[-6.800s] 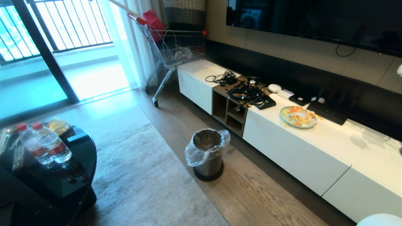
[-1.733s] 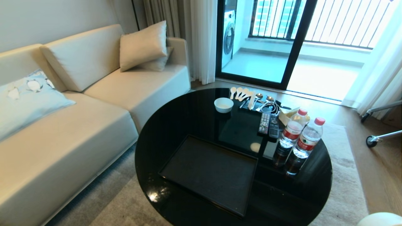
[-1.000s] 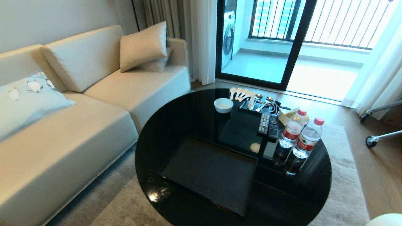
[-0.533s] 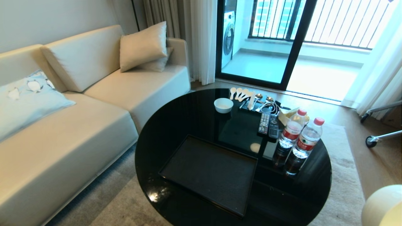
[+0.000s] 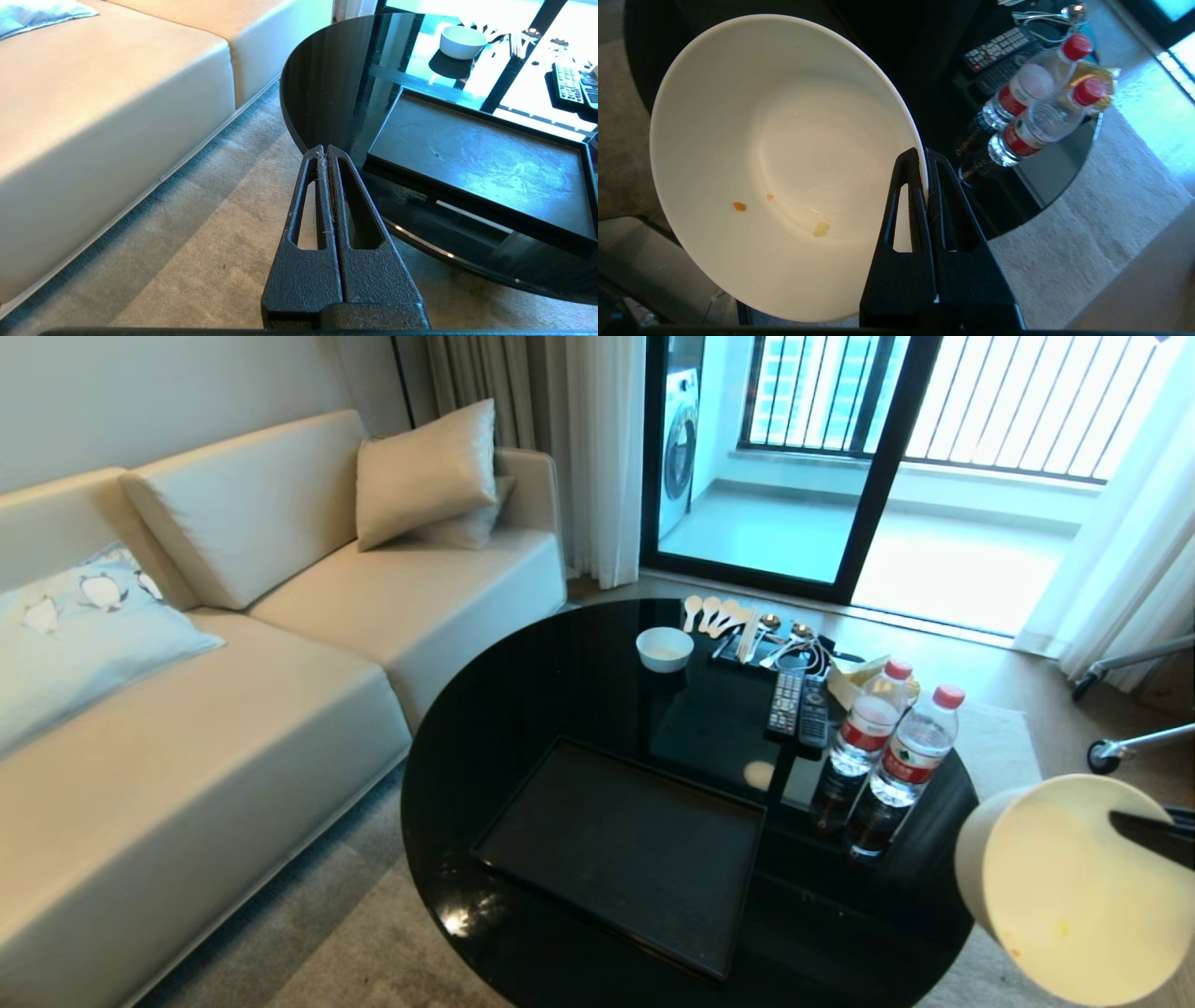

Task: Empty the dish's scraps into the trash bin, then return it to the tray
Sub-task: Put the bowl back to the table

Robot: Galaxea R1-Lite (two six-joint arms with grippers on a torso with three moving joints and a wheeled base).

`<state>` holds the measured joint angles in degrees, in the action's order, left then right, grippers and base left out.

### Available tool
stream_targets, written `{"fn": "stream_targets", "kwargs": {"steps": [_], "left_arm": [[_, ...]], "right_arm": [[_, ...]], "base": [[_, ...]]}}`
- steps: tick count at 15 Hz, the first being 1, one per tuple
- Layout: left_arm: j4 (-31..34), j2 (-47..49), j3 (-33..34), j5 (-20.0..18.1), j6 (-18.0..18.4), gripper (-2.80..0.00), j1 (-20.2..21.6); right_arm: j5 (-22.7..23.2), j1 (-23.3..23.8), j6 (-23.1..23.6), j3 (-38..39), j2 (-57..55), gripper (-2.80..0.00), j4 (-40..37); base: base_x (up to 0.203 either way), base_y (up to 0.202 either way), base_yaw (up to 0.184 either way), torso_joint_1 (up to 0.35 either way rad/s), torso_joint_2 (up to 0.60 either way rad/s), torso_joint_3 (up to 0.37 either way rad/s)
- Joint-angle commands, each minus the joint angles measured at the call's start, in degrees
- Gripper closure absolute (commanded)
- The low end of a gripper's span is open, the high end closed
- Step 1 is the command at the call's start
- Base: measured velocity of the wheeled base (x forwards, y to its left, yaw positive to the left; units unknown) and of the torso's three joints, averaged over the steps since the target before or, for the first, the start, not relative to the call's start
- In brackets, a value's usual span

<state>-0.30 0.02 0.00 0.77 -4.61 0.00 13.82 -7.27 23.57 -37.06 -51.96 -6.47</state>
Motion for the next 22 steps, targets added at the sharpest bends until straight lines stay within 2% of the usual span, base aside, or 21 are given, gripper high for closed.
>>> {"fn": "stream_targets", "kwargs": {"steps": [1, 4, 7, 9, 11, 14, 16, 20, 22], "left_arm": [[-0.05, -0.02, 0.0, 0.02, -0.05, 0.0, 0.0], [-0.05, -0.02, 0.0, 0.02, -0.05, 0.0, 0.0], [-0.05, -0.02, 0.0, 0.02, -0.05, 0.0, 0.0], [-0.05, -0.02, 0.0, 0.02, -0.05, 0.0, 0.0], [-0.05, -0.02, 0.0, 0.02, -0.05, 0.0, 0.0], [-0.05, -0.02, 0.0, 0.02, -0.05, 0.0, 0.0], [-0.05, -0.02, 0.0, 0.02, -0.05, 0.0, 0.0], [-0.05, -0.02, 0.0, 0.02, -0.05, 0.0, 0.0], [-0.05, -0.02, 0.0, 0.02, -0.05, 0.0, 0.0]], "right_arm": [[0.07, -6.4, 0.22, -3.64, -11.97, 0.0, 0.02], [-0.17, -13.97, -1.47, -6.37, -23.74, 0.0, 3.36], [-1.13, -20.4, -5.41, -7.23, -33.73, 0.0, 9.5], [-4.07, -24.09, -11.49, -8.06, -39.05, 0.0, 11.72], [-7.92, -26.6, -19.68, -9.93, -43.89, 0.0, 12.28], [-15.43, -29.16, -31.26, -14.71, -52.77, 0.0, 12.45], [-18.74, -30.16, -37.79, -19.47, -58.14, 0.0, 12.39], [-22.56, -30.48, -45.61, -29.04, -67.15, 0.0, 11.99], [-23.41, -30.11, -47.06, -31.78, -70.72, 0.0, 11.89]], "base": [[0.0, 0.0, 0.0, 0.0, 0.0, 0.0], [0.0, 0.0, 0.0, 0.0, 0.0, 0.0], [0.0, 0.0, 0.0, 0.0, 0.0, 0.0], [0.0, 0.0, 0.0, 0.0, 0.0, 0.0], [0.0, 0.0, 0.0, 0.0, 0.0, 0.0], [0.0, 0.0, 0.0, 0.0, 0.0, 0.0], [0.0, 0.0, 0.0, 0.0, 0.0, 0.0], [0.0, 0.0, 0.0, 0.0, 0.0, 0.0], [0.0, 0.0, 0.0, 0.0, 0.0, 0.0]]}}
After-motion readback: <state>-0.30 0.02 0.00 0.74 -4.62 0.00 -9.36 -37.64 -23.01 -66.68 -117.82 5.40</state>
